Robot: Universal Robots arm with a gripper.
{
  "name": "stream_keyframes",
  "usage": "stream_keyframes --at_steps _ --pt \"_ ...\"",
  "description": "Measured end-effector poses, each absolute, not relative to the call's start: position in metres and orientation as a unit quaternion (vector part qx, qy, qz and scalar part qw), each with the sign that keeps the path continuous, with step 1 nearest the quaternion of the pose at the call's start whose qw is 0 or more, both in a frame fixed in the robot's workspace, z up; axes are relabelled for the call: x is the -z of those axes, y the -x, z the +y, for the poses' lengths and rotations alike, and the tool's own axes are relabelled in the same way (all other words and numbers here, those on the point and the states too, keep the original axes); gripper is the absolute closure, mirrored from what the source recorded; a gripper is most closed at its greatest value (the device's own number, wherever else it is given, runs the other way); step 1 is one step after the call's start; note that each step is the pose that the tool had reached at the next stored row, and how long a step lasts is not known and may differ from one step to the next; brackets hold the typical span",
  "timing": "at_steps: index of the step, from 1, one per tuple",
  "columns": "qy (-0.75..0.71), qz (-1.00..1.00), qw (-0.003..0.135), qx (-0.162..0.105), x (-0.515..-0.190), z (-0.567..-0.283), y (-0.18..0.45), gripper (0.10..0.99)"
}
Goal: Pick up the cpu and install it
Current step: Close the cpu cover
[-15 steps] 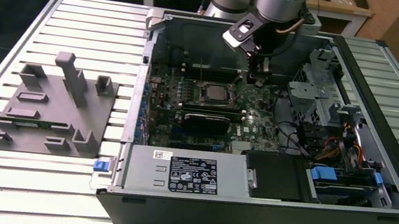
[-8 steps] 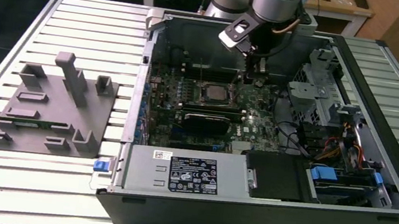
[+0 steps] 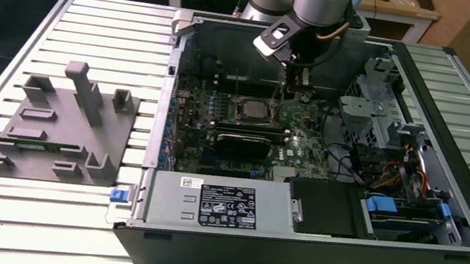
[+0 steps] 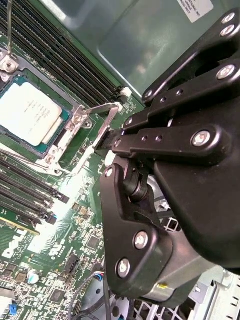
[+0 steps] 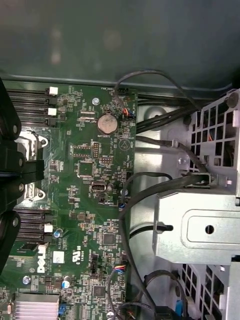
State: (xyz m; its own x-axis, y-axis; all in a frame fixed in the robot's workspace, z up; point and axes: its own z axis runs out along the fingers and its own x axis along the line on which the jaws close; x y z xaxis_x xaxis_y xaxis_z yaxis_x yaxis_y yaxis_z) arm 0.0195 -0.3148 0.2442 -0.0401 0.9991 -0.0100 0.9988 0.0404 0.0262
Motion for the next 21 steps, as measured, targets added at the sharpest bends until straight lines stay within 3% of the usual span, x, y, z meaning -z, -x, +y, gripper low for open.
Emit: stream_keyframes --at_steps 21 --pt "-0.693 0.721 0.013 -0.006 -0.2434 -0.3148 -0.0110 0.980"
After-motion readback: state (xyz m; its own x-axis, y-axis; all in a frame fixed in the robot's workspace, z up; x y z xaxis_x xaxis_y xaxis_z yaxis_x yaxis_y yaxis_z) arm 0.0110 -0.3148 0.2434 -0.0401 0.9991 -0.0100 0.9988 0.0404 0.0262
